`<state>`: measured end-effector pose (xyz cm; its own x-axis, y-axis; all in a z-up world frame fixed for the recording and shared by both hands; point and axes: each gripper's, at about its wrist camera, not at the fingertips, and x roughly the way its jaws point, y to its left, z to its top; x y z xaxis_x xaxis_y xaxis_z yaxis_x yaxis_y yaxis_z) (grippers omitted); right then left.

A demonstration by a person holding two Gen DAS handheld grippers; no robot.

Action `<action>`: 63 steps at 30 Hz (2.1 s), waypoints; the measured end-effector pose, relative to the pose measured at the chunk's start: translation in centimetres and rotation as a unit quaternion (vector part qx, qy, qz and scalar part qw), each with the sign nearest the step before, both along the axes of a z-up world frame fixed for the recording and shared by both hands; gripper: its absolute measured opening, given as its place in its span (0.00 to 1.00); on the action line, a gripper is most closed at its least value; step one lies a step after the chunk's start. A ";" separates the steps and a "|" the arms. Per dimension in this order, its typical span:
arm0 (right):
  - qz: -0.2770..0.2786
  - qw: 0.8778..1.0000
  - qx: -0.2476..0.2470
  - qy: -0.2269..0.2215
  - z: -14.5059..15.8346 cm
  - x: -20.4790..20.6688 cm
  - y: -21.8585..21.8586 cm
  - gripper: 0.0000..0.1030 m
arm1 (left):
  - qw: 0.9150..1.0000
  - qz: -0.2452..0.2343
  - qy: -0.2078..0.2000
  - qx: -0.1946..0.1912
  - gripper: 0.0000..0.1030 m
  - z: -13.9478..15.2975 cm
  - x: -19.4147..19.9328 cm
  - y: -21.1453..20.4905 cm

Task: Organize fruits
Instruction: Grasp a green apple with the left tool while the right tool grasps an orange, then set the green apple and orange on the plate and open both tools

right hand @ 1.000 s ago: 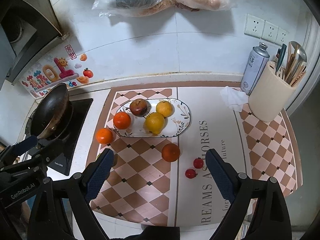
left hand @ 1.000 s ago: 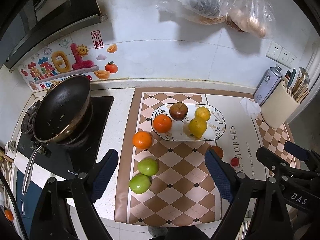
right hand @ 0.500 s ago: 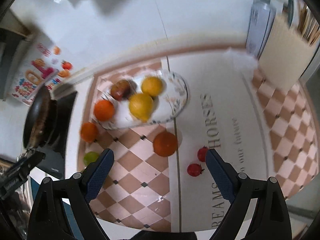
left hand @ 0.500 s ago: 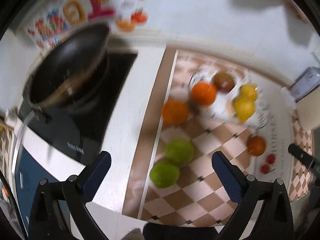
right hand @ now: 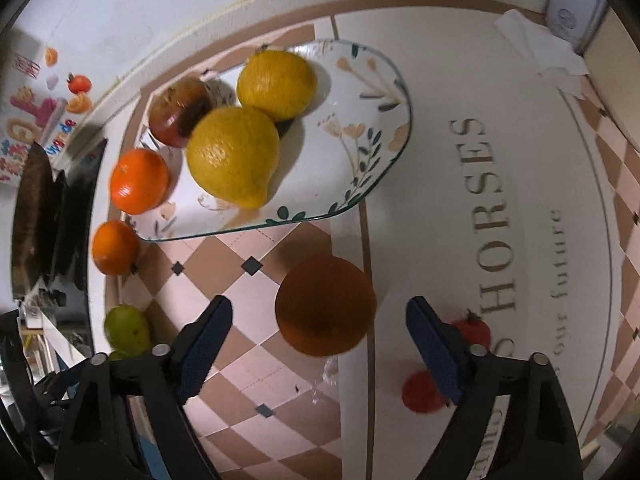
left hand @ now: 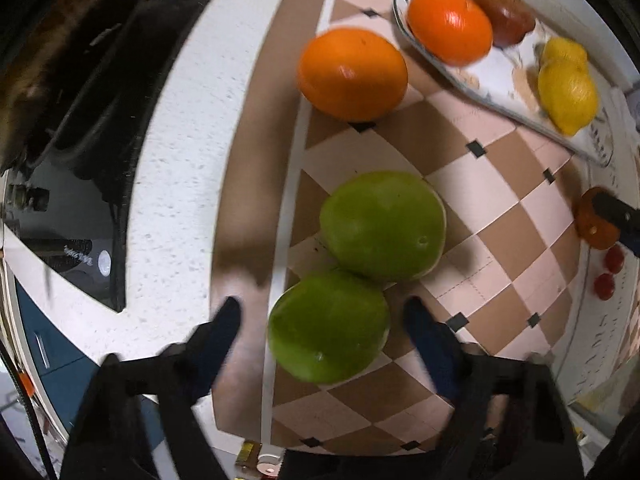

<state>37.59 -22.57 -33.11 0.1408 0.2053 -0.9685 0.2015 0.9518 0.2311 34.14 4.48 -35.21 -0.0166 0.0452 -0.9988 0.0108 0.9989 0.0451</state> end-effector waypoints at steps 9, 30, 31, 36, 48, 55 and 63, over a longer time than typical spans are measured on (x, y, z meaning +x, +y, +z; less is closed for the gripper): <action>0.052 0.999 -0.009 0.012 -1.2 -1.4 2.0 0.56 | 0.999 0.000 -0.005 -0.034 0.58 0.3 -2.3 -1.0; 0.063 0.998 -0.003 0.014 -1.2 -8.4 3.0 0.56 | 0.994 -0.082 -0.013 -0.072 0.58 2.5 -2.7 -9.3; 0.060 0.998 0.001 0.008 -0.8 -8.4 2.9 0.56 | 0.994 -0.082 -0.017 -0.077 0.58 3.1 -2.5 -9.3; 0.032 0.998 0.026 -0.037 3.0 -5.9 1.0 0.56 | 0.988 -0.071 -0.065 -0.121 0.58 8.7 1.8 -9.6; -0.001 0.998 0.047 -0.038 2.8 7.8 -3.9 0.56 | 0.991 -0.047 -0.017 -0.121 0.58 6.4 14.8 -11.0; -0.008 0.999 0.051 -0.009 0.3 10.2 -4.1 0.56 | 0.992 -0.036 0.008 -0.122 0.58 4.7 16.8 -11.5; -0.024 0.999 0.030 -0.008 1.4 10.1 -4.6 0.80 | 0.992 -0.036 -0.012 -0.118 0.88 5.8 17.1 -11.1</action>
